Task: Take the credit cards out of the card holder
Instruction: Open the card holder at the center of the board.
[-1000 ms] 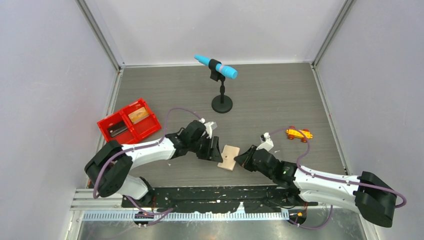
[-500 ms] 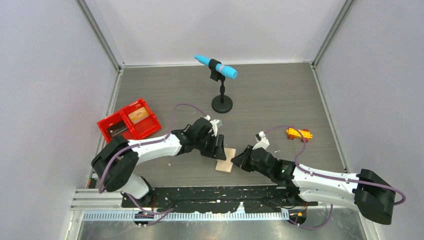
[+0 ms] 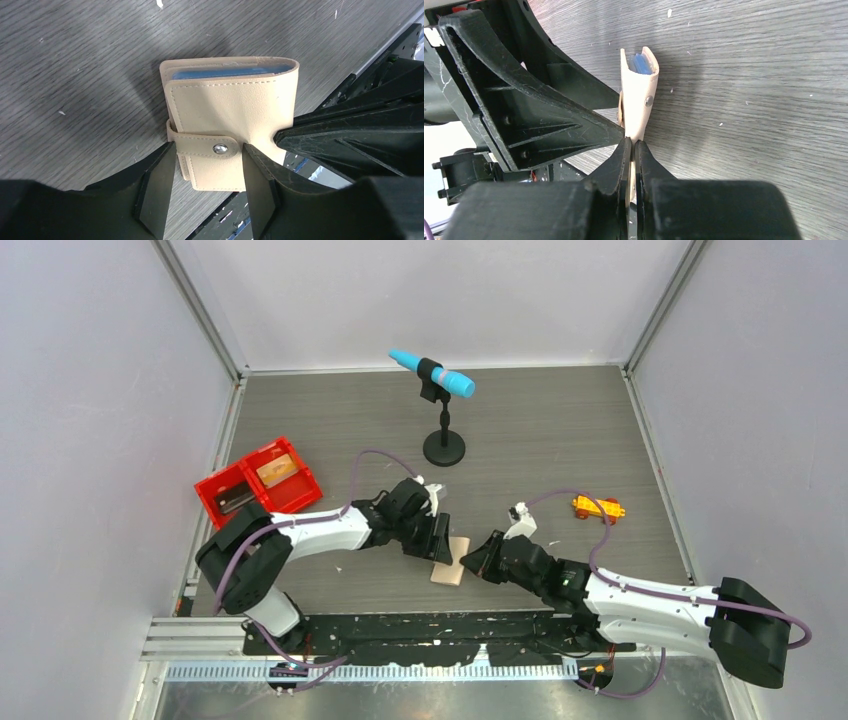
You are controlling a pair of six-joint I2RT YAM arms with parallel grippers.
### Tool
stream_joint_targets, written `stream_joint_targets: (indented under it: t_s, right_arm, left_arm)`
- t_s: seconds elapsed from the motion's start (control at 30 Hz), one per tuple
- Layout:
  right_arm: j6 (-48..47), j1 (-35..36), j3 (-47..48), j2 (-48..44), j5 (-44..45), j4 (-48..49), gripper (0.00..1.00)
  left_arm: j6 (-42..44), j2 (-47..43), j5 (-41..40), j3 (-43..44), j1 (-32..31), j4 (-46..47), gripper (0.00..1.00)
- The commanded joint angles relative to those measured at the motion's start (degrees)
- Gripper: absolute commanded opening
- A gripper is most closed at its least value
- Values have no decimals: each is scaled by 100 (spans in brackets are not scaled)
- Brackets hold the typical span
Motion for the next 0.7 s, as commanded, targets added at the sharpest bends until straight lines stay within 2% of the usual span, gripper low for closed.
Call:
stream_joint_targets:
  t_s: [0.0, 0.23, 0.5, 0.67]
  right_arm:
    - [-132, 38, 230, 69, -58, 455, 5]
    - [-191, 48, 209, 129, -111, 554, 5]
    - [-224, 48, 98, -15, -18, 519, 5]
    - [-238, 48, 33, -157, 97, 281, 5]
  left_arm:
    - [59, 112, 44, 131, -39, 212, 53]
    - [60, 180, 74, 157, -39, 219, 47]
    - [122, 83, -45, 166, -39, 54, 25]
    - [188, -59, -227, 144, -39, -129, 18]
